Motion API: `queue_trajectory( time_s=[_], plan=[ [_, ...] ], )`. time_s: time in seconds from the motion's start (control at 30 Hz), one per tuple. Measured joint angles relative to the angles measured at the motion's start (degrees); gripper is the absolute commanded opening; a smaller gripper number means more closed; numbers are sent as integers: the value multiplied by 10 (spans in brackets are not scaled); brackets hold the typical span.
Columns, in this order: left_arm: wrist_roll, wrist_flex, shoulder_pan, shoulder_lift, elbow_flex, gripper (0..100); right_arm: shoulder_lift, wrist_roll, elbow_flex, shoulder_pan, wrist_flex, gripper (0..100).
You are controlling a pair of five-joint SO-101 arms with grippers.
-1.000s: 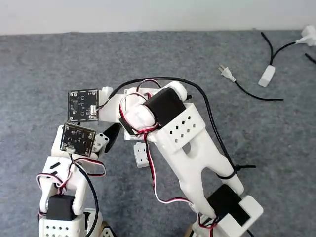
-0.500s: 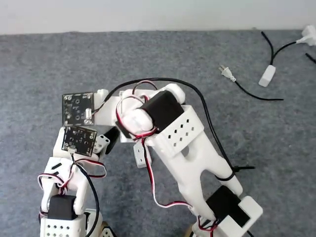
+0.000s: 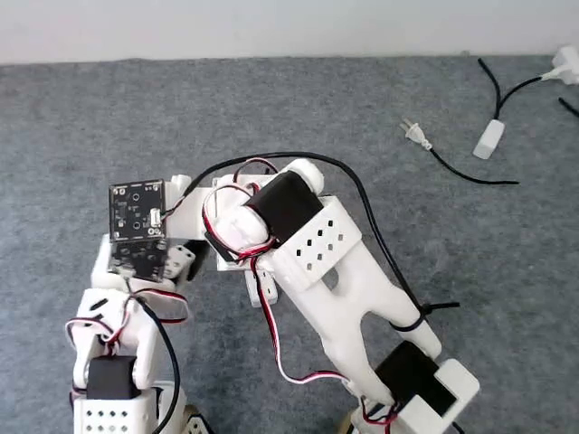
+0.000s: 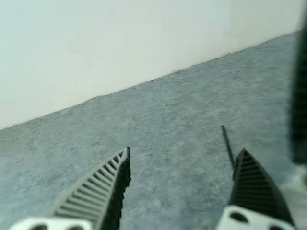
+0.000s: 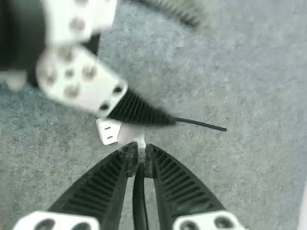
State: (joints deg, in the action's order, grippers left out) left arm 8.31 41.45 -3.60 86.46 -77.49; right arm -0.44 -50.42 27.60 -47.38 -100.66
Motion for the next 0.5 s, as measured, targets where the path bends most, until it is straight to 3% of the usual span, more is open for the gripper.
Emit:
queue_trajectory(
  time_s=[0.17,0.5],
  plan=[
    [0,-10,-78,0,0,331,0,-6,-18,4,0,8],
    [0,-46,-171,-1,-1,331,28,-36,-55,11,0,8]
  ],
)
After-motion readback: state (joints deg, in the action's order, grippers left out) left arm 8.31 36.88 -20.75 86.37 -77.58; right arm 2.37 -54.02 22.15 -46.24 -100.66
